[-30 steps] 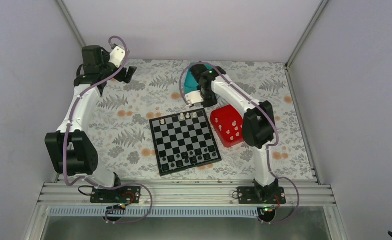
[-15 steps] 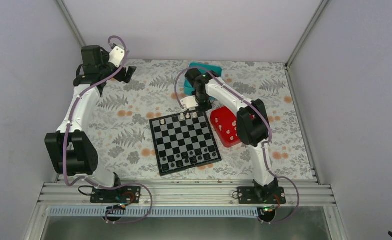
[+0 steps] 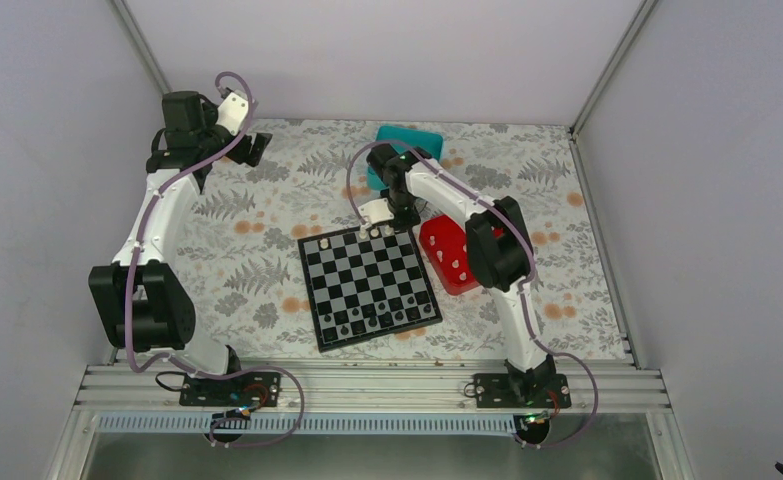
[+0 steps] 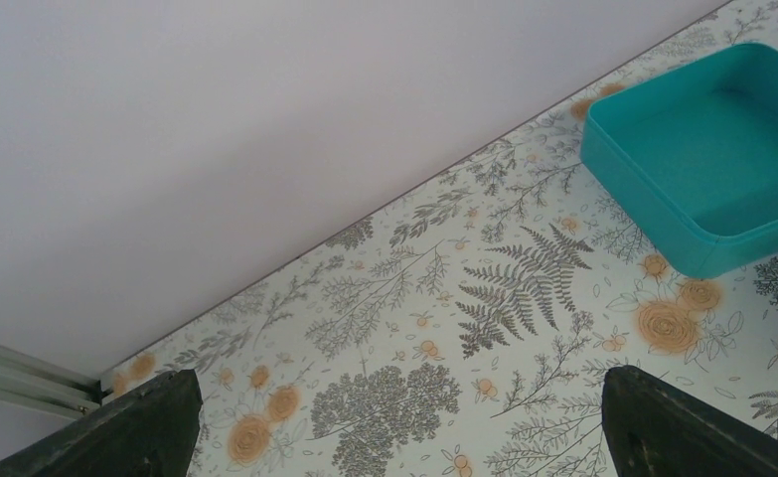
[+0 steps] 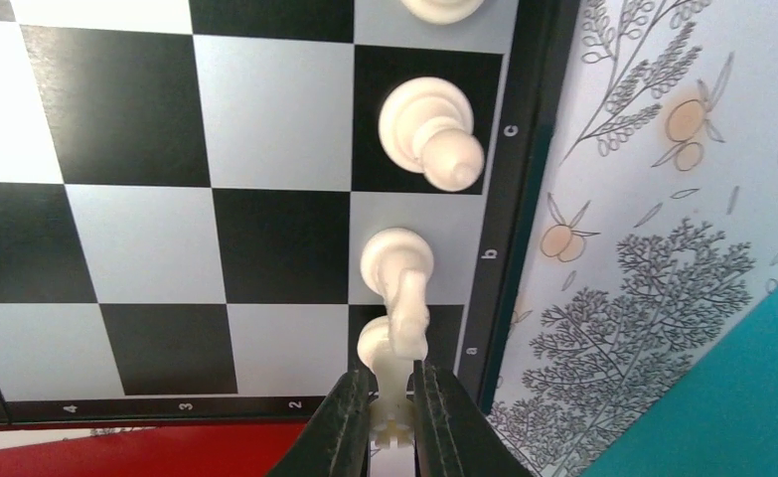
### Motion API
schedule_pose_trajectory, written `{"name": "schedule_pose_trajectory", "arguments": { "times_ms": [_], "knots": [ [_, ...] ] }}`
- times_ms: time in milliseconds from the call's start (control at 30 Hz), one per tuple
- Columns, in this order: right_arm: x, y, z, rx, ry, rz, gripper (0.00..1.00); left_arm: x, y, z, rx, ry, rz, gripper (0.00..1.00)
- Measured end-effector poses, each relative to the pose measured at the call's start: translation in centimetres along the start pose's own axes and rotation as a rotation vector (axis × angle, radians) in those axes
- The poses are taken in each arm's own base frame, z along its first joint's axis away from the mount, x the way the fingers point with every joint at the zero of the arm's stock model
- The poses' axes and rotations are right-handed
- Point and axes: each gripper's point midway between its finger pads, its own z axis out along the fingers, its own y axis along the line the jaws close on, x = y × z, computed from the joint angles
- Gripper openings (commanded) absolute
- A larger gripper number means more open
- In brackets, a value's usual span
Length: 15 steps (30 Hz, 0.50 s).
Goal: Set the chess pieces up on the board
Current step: Place the chess piece on the chessboard.
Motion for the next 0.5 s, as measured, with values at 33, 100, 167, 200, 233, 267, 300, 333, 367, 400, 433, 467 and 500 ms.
{"name": "schedule_pose_trajectory", "arguments": {
  "times_ms": [33,100,167,200,233,267,300,333,367,400,433,467,500],
  "knots": [
    [0.03,0.09,0.13,-0.003,0.001,0.000,0.11,0.00,-0.01,0.00,0.000,0.000,0.000,1.00],
    [0.11,0.25,0.28,-0.008,0.004,0.000,0.11,0.01,-0.01,0.00,0.000,0.000,0.000,1.00],
    [0.12,0.24,0.29,-0.008,0.005,0.001,0.11,0.01,-0.01,0.00,0.000,0.000,0.000,1.00],
    [0.12,0.24,0.29,-0.008,0.005,0.001,0.11,0.01,-0.01,0.00,0.000,0.000,0.000,1.00],
    [0.13,0.24,0.29,-0.008,0.005,0.001,0.11,0.01,-0.01,0.00,0.000,0.000,0.000,1.00],
    [0.13,0.24,0.29,-0.008,0.005,0.001,0.11,0.01,-0.03,0.01,0.001,0.000,0.000,1.00],
    [0.16,0.23,0.29,-0.007,0.006,0.001,0.11,0.01,-0.01,0.00,0.000,0.000,0.000,1.00],
    [0.20,0.22,0.29,-0.007,0.007,0.001,0.11,0.01,-0.01,0.00,0.000,0.000,-0.001,1.00],
    [0.25,0.20,0.29,-0.006,0.010,0.002,0.11,0.01,-0.01,0.00,0.000,0.000,0.000,1.00],
    [0.33,0.18,0.29,-0.006,0.012,0.002,0.11,0.01,-0.01,0.00,0.000,0.000,0.000,1.00],
    [0.36,0.17,0.29,-0.005,0.013,0.003,0.11,0.01,-0.01,0.00,0.000,0.000,0.000,1.00],
    [0.50,0.14,0.29,-0.005,0.014,0.005,0.11,0.01,-0.01,0.00,0.000,0.000,0.000,1.00],
    [0.61,0.09,0.30,-0.004,0.015,0.007,0.11,0.01,-0.01,0.00,0.000,0.000,0.000,1.00]
  ]
}}
